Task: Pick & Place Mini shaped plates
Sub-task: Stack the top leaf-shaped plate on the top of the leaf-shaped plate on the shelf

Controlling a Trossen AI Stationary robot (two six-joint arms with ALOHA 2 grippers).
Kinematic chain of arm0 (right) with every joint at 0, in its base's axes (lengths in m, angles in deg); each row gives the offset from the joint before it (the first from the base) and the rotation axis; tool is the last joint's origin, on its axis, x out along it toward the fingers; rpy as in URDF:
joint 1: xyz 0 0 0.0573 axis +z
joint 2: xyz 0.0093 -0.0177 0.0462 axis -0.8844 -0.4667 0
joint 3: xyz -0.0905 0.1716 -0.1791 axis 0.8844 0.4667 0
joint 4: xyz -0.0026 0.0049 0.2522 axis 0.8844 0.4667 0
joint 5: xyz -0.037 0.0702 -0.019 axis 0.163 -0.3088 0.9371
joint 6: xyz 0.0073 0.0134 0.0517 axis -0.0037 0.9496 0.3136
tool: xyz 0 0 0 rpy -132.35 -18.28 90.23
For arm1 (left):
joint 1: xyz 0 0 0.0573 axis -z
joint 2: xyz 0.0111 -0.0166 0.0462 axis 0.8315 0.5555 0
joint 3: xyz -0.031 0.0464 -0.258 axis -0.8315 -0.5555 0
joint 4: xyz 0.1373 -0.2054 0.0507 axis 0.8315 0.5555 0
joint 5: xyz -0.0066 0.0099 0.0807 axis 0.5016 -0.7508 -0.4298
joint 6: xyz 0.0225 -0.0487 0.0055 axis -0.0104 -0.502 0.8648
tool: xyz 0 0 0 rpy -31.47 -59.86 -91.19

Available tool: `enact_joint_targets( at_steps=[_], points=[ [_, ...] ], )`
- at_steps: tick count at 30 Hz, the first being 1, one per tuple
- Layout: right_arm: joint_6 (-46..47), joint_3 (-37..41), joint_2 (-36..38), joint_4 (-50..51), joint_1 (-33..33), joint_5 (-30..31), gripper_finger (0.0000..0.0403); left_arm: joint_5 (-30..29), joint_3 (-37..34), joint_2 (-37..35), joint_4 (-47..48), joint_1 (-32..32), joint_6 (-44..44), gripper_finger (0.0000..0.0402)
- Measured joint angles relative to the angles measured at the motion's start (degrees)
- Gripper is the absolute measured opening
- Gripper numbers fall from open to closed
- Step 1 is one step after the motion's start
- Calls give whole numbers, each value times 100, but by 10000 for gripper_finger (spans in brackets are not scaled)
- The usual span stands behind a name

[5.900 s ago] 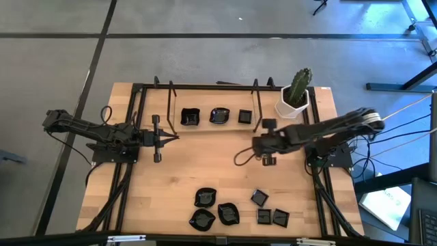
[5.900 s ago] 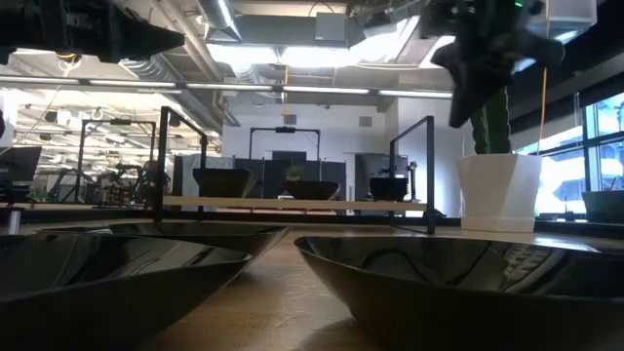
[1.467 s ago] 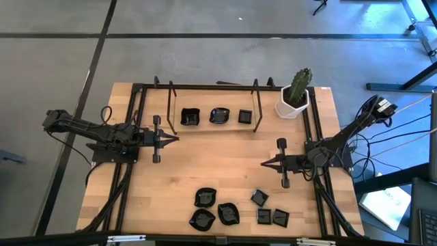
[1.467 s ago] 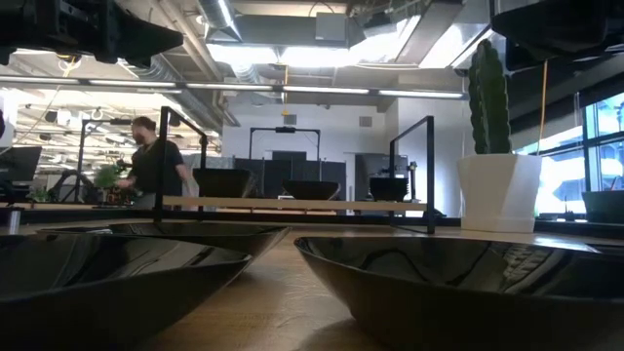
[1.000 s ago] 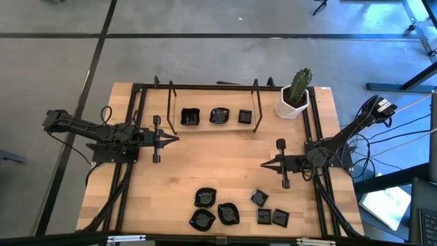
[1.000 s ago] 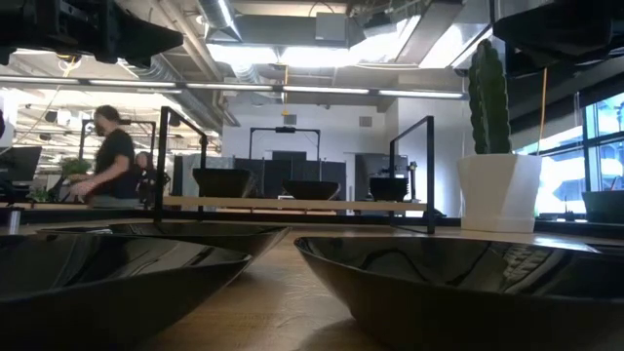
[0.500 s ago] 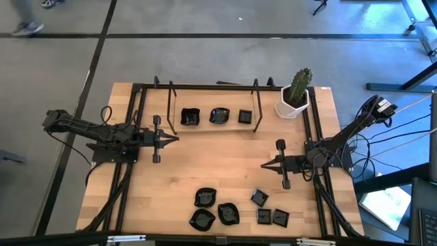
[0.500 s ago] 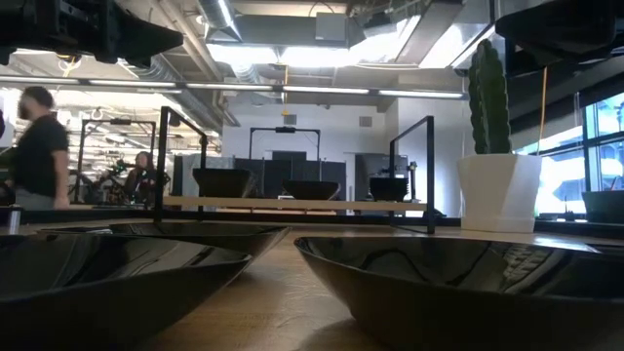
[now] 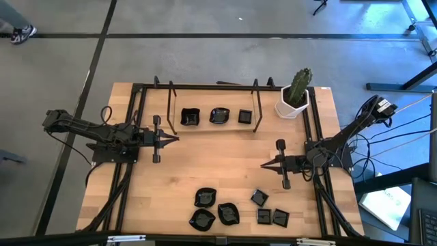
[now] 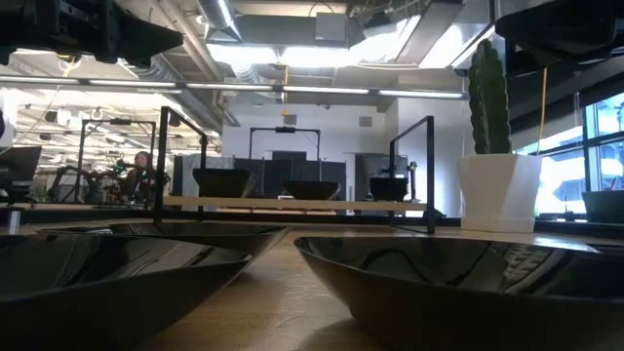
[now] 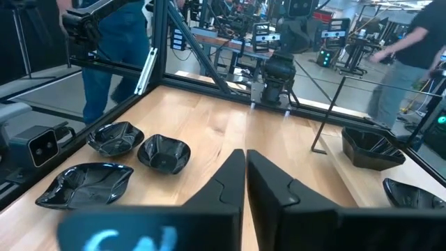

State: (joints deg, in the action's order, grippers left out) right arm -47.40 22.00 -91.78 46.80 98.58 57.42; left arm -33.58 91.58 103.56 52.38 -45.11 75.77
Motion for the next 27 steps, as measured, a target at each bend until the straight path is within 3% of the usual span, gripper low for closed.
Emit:
enact_joint_targets(
  at_steps=[27],
  points=[
    [-2, 0, 0, 3, 0, 1, 23, -2, 0, -2, 0, 2, 0, 6]
  ],
)
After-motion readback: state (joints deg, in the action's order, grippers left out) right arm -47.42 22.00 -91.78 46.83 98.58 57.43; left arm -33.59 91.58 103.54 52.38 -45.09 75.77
